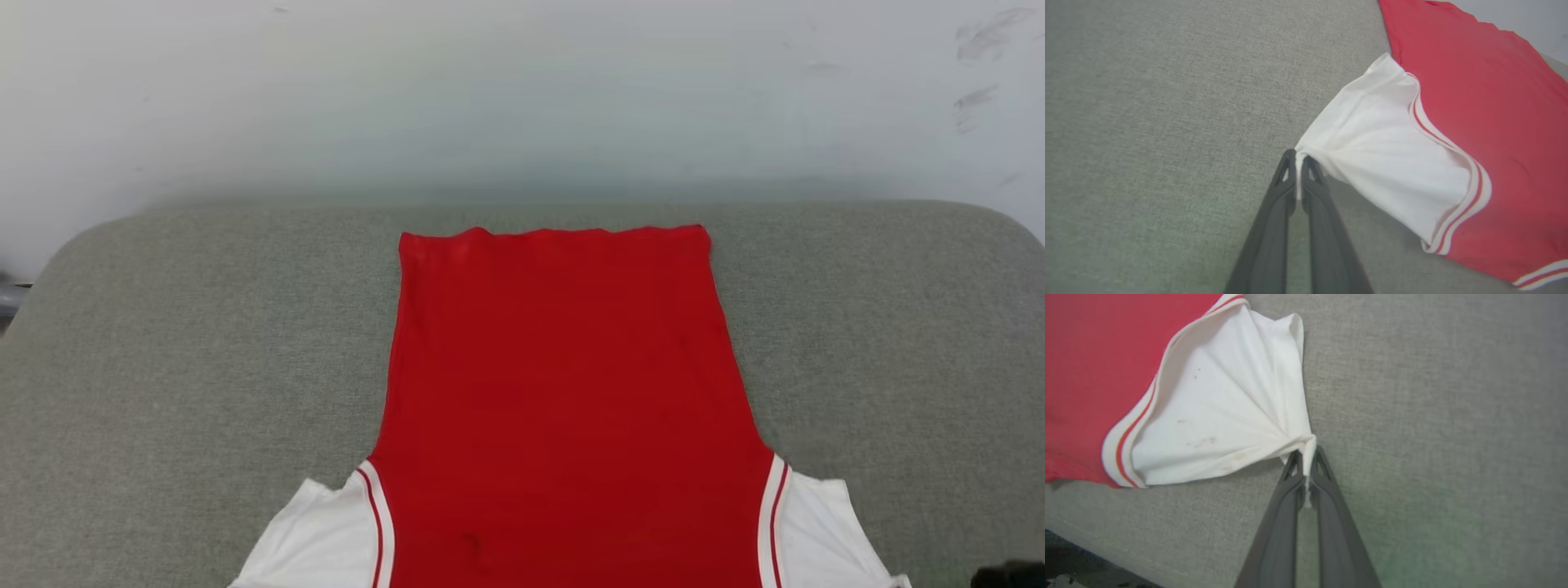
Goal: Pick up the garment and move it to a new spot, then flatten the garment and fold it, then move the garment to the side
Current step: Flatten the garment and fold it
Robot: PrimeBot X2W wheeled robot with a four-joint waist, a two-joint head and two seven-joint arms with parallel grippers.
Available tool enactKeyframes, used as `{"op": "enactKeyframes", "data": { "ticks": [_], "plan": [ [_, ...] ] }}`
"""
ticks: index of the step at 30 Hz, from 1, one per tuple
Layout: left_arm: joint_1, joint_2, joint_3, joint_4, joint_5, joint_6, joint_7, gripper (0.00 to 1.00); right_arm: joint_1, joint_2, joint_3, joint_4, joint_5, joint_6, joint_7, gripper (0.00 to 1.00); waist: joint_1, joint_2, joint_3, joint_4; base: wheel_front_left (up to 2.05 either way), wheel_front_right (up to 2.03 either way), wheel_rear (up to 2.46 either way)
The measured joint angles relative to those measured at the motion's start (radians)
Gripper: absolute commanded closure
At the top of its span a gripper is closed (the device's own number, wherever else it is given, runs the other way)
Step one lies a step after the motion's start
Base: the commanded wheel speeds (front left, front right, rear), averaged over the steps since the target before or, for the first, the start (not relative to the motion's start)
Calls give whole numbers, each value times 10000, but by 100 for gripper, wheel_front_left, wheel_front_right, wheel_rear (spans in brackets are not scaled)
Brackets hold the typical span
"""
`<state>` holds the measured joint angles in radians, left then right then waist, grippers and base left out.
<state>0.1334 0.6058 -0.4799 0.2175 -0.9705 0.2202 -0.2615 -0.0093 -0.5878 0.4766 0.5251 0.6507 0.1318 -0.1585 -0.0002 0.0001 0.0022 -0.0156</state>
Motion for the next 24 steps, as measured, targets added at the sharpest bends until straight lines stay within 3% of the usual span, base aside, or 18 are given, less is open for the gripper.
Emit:
{"op": "enactKeyframes", "data": {
  "ticks": [8,9,11,18,24],
  "plan": [
    [426,-449,385,40,454,-228,-2,100,718,242,-654,-426,-303,0,182,100,1,0,-104,64,0,0,0],
    [425,-502,407,42,504,-265,-2,100,717,316,-771,-466,-389,0,184,78,1,0,-105,69,0,0,0],
    [424,-533,464,50,633,-324,-2,100,715,449,-1022,-568,-587,0,196,0,2,0,-111,80,0,0,0],
    [381,-857,619,-278,1149,-399,-4,100,574,531,-2247,-1563,-1012,-4,291,0,2,0,-86,244,0,0,0],
    [179,-1034,663,-788,1701,-343,-10,100,-755,485,-3814,-3285,-1463,-4,961,0,3,0,202,494,0,0,0]
  ]
}}
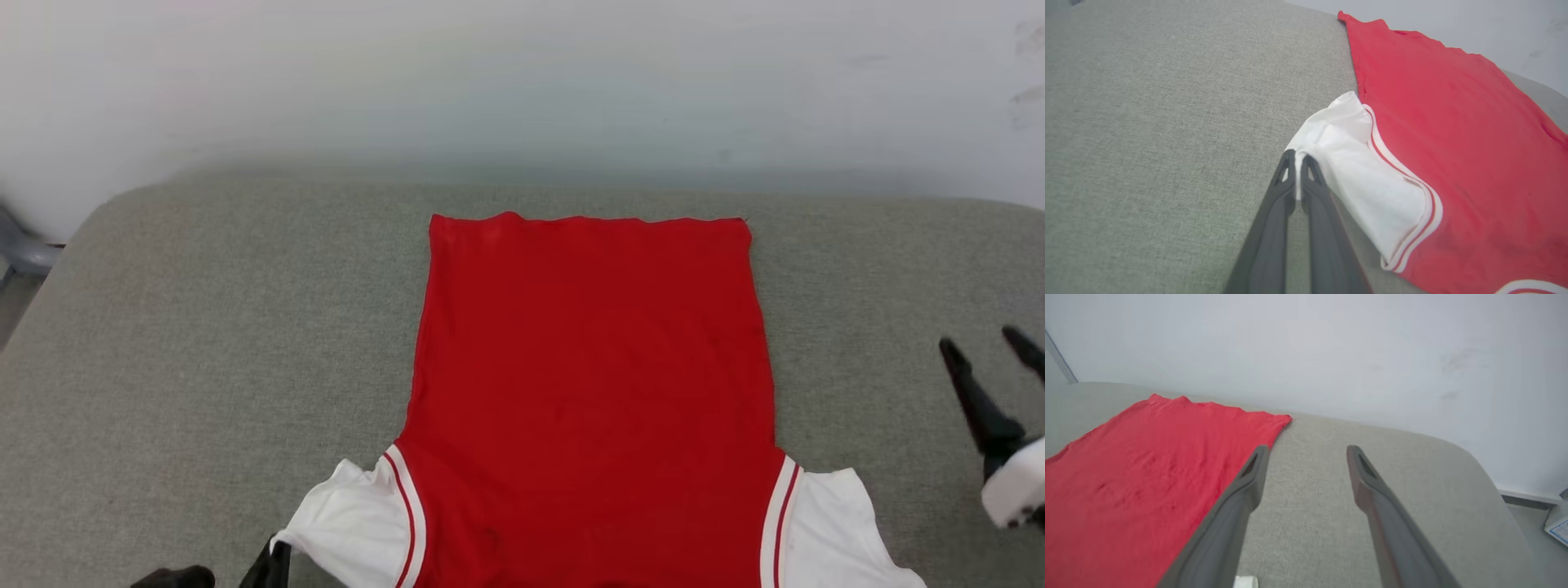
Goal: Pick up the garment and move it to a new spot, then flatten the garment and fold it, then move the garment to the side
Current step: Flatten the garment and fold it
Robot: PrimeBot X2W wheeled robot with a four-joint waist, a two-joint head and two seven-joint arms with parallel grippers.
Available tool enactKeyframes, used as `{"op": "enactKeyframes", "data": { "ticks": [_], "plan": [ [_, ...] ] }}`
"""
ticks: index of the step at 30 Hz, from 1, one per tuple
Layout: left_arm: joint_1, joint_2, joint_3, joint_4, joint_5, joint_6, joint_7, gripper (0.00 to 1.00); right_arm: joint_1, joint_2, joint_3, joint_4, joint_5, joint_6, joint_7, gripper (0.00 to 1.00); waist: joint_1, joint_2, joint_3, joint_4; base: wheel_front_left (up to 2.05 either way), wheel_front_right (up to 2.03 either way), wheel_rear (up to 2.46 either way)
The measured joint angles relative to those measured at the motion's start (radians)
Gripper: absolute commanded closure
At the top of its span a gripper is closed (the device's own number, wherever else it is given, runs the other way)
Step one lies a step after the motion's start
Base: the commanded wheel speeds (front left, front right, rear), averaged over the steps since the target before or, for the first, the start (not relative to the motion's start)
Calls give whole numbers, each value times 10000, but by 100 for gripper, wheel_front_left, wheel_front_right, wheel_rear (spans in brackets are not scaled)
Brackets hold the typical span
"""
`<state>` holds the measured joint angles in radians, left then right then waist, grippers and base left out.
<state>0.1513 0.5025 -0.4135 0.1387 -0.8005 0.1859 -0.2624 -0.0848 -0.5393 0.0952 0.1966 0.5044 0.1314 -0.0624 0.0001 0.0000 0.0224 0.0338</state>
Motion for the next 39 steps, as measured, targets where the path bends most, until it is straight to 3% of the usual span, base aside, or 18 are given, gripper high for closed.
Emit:
{"op": "enactKeyframes", "data": {
  "ticks": [6,11,22,25,31,39],
  "plan": [
    [-718,-242,-19,-518,543,-12,-4,100,-2205,-169,-537,-1078,-357,-2,1482,0,0,0,769,404,0,0,0],
    [-1371,-633,13,-851,972,-115,-4,100,-4304,-867,-94,-1189,-221,-2,3526,0,1,0,1720,848,0,0,0],
    [-2326,-1774,339,-1154,1912,-752,-6,100,-8327,-1321,1126,867,698,-2,9553,0,3,0,3924,1858,0,0,0],
    [-2551,-2094,426,-1143,2148,-984,-6,100,-9023,-1528,1542,1256,527,-2,10742,0,3,0,4457,2118,0,0,0],
    [-2923,-2711,633,-1032,2508,-1434,-6,100,-9849,-1475,1622,1964,148,-4,11568,0,2,0,5354,2614,0,0,0],
    [-3105,-3289,1051,-752,2955,-1952,-15,100,-9731,-1599,1854,2374,-33,-6,11716,0,0,0,6044,3066,0,0,0]
  ]
}}
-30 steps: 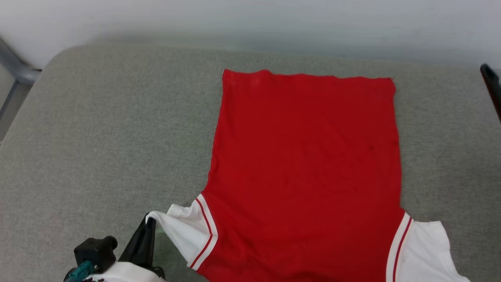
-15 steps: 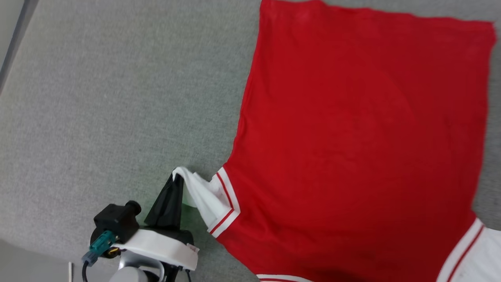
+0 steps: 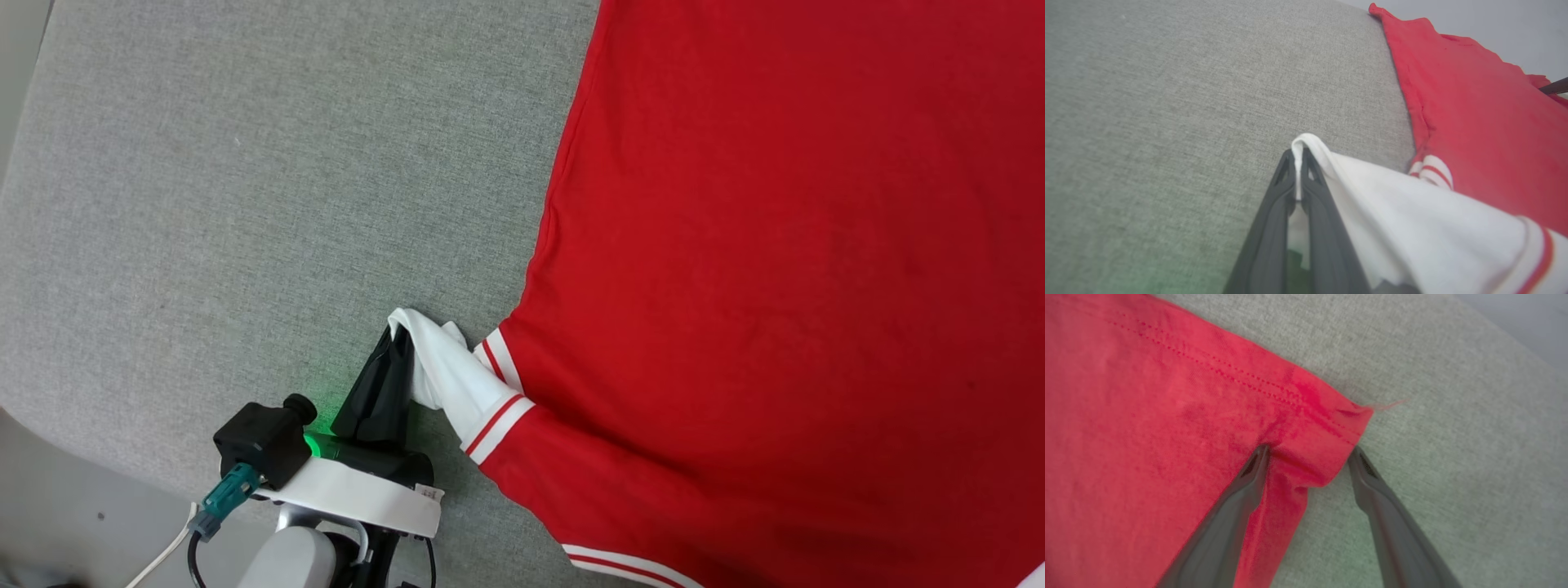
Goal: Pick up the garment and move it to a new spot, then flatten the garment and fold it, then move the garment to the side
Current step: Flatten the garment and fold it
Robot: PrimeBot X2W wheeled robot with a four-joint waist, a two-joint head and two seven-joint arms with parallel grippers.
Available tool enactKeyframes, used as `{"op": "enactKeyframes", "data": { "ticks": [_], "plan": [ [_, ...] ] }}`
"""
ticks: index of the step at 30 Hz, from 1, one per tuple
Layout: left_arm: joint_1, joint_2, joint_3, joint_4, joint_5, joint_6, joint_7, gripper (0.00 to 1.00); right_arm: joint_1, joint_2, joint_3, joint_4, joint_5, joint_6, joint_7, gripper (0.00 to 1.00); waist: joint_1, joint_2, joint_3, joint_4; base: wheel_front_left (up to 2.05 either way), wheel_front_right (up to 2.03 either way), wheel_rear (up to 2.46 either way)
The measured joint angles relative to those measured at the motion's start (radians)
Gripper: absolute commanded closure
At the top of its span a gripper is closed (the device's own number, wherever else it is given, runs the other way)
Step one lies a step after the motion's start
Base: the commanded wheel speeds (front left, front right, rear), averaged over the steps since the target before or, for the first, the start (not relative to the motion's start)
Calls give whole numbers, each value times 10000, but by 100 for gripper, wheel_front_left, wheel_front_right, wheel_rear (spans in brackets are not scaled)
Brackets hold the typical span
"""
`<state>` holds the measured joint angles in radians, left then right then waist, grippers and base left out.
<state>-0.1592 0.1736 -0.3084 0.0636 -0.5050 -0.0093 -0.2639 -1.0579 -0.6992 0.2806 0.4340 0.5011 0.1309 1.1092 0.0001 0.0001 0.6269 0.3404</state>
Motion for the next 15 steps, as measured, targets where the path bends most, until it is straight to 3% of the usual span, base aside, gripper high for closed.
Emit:
{"op": "enactKeyframes", "data": {
  "ticks": [2,3,4,5,15],
  "plan": [
    [-5,-104,130,63,113,-96,-4,100,30,-46,2,-10,82,0,-6,0,-3,0,59,19,0,0,0],
    [-5,-159,203,104,151,-150,-4,100,30,-52,-38,-19,132,0,-40,72,-3,0,71,8,0,0,0],
    [-7,-207,251,140,198,-184,-6,100,30,-52,-65,-25,169,0,-123,96,-3,0,74,-7,0,0,0],
    [-13,-244,305,184,232,-240,-23,100,27,-52,-29,-58,173,0,-182,100,-3,0,63,-24,0,0,0],
    [161,-387,884,617,550,-489,-21,100,-2,188,272,-86,673,4,-1586,100,-1,-1,-698,-388,0,0,0]
  ]
}}
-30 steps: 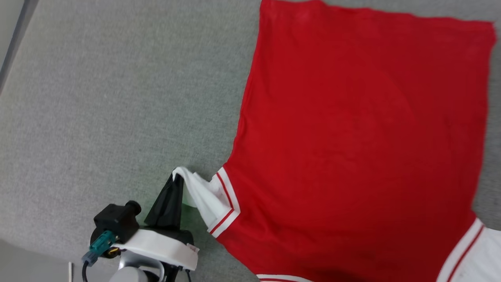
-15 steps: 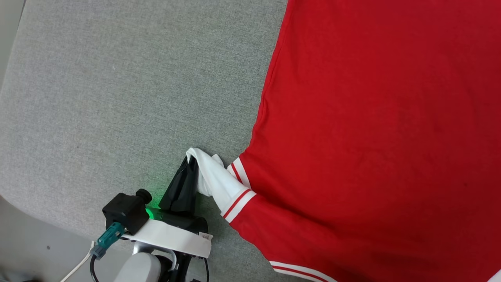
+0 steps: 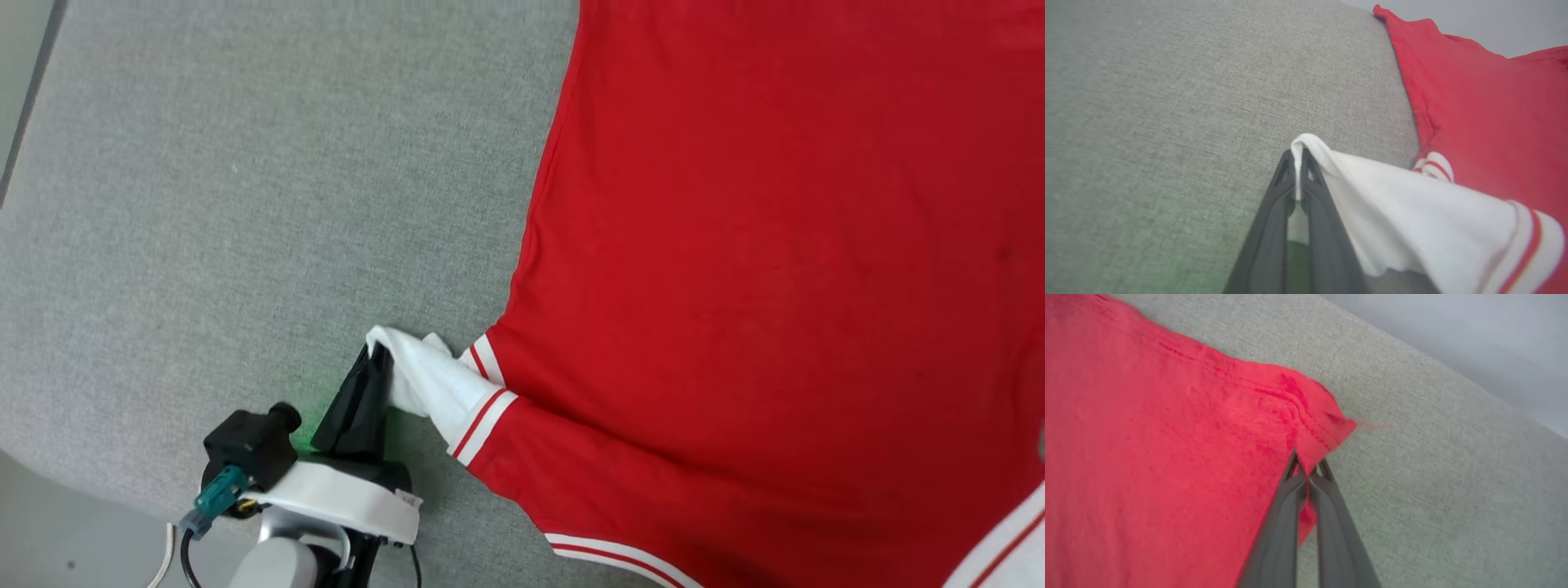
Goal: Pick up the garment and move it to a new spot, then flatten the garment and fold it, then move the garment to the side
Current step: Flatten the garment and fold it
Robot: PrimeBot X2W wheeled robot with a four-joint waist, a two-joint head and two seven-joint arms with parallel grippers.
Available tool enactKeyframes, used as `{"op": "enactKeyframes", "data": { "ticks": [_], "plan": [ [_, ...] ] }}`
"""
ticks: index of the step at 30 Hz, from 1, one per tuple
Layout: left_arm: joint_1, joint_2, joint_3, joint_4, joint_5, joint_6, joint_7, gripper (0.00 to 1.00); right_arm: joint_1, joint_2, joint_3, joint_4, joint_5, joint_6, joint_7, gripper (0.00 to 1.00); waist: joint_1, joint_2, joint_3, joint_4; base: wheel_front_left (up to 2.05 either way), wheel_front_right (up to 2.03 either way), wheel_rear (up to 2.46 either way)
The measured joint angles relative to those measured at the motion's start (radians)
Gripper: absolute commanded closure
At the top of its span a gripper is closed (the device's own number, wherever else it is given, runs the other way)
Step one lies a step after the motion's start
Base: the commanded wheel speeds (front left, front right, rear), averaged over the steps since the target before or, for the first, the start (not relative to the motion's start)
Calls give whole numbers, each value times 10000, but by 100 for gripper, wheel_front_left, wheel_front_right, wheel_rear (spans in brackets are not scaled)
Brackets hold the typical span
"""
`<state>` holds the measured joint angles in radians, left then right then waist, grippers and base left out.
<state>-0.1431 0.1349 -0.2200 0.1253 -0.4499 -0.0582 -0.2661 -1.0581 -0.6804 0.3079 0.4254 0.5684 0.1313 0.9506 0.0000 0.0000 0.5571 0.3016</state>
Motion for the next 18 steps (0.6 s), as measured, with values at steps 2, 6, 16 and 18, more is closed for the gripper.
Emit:
{"op": "enactKeyframes", "data": {
  "ticks": [2,6,16,18],
  "plan": [
    [169,8,109,52,69,-8,4,100,127,-40,113,-69,251,0,-314,100,0,0,-271,-100,0,0,0],
    [546,84,337,138,113,10,4,100,756,-274,491,-462,802,0,-901,100,0,0,-891,-354,0,0,0],
    [1627,474,662,257,8,261,119,100,3891,-1607,794,-2314,2150,2,-2050,100,-1,1,-2532,-1177,0,0,0],
    [1835,535,708,236,-35,320,173,100,4744,-1845,658,-2621,2366,0,-2169,100,-1,1,-2817,-1365,0,0,0]
  ]
}}
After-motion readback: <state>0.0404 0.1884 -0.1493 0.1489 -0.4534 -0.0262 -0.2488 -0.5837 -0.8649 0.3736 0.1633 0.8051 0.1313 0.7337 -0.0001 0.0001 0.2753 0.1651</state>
